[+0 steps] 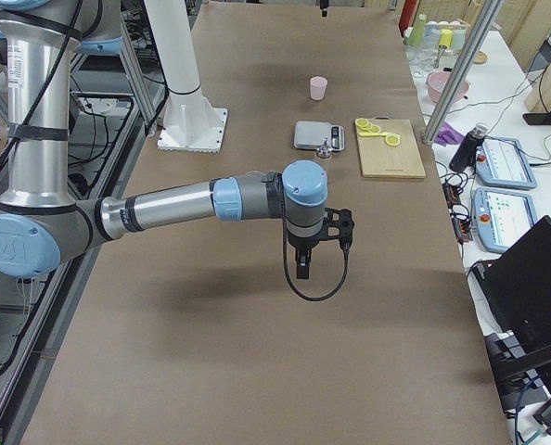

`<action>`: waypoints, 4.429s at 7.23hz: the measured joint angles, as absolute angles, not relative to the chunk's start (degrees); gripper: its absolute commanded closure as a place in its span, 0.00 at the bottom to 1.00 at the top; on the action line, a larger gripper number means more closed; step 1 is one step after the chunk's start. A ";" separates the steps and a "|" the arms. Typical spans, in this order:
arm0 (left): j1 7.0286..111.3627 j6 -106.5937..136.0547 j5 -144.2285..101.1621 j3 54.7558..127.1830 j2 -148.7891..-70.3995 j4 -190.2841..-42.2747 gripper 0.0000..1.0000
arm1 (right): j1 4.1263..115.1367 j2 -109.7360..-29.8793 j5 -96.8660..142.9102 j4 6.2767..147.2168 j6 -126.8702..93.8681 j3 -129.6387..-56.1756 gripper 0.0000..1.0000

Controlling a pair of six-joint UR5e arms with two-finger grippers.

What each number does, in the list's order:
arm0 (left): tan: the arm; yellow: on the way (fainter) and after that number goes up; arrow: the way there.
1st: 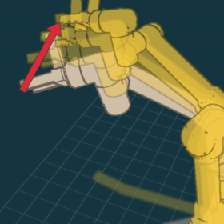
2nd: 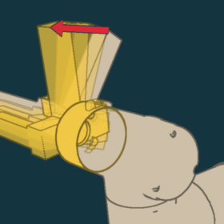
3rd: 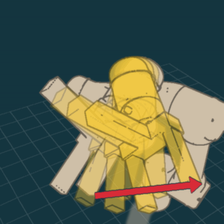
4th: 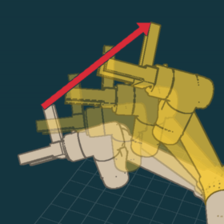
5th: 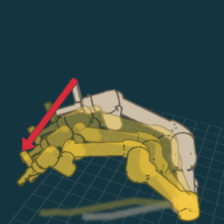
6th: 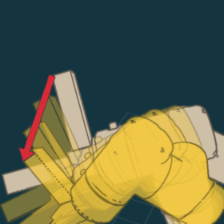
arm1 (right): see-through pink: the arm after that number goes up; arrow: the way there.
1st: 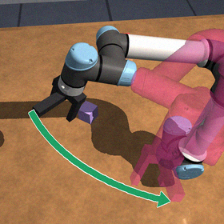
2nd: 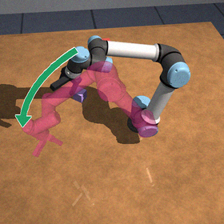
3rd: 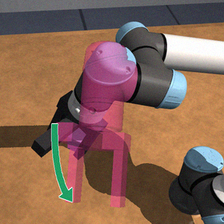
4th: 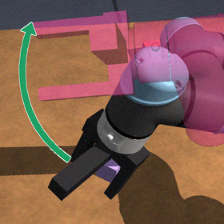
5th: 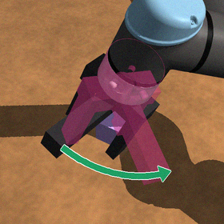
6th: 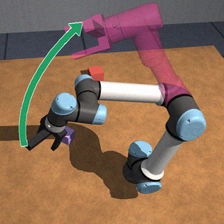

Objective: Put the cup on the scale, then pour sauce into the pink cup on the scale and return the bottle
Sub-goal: 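Reach the left gripper down to the pink cup and grasp it, then carry the pink cup with the left gripper onto the scale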

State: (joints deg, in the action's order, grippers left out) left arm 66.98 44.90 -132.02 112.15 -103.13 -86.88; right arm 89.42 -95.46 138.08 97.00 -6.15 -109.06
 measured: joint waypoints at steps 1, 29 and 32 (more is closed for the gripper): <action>62.01 51.20 -128.17 110.31 -106.99 -87.48 0.02 | 89.40 -95.59 137.90 96.96 -6.23 -109.06 0.00; 37.43 92.85 -116.28 73.57 -148.44 -92.97 1.00 | 89.30 -95.10 138.94 97.02 -7.03 -108.67 0.00; 36.88 92.72 -116.28 76.07 -146.22 -92.95 0.02 | 89.30 -95.01 139.00 97.09 -7.03 -108.85 0.00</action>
State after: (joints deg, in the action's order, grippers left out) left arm 36.88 92.72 -116.28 76.07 -146.22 -92.95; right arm 89.30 -95.01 139.00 97.09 -7.03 -108.85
